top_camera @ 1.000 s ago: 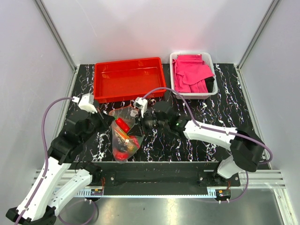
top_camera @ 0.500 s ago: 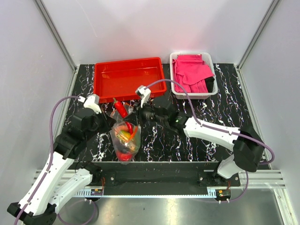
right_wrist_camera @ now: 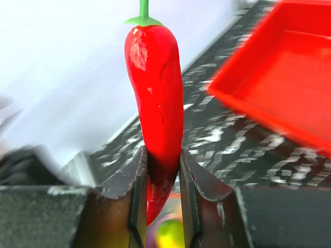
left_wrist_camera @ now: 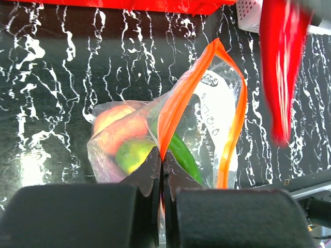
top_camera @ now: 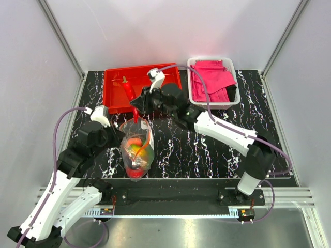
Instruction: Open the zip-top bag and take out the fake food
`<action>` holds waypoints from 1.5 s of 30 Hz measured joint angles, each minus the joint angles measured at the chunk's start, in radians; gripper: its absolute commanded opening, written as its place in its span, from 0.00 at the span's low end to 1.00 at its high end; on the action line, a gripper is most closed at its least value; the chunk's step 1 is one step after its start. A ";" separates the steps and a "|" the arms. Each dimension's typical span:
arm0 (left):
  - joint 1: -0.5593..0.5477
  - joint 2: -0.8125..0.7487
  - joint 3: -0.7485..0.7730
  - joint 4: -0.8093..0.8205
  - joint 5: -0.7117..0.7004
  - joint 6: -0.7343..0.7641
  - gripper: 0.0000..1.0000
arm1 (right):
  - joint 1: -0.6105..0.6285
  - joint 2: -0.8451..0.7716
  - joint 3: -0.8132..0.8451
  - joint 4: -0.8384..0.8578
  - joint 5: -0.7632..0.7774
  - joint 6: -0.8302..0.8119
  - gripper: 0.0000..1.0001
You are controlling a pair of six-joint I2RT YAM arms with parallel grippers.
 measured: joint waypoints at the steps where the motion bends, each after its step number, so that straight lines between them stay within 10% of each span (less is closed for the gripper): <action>1: 0.000 -0.002 0.000 0.000 0.002 0.004 0.00 | -0.021 0.016 0.020 -0.014 0.003 -0.003 0.00; 32: 0.000 -0.039 0.015 0.008 -0.009 -0.029 0.00 | -0.385 0.665 0.537 -0.334 0.224 -0.362 0.02; 45: 0.000 -0.008 0.069 0.005 -0.051 -0.029 0.00 | -0.439 0.829 0.767 -0.500 0.225 -0.393 0.70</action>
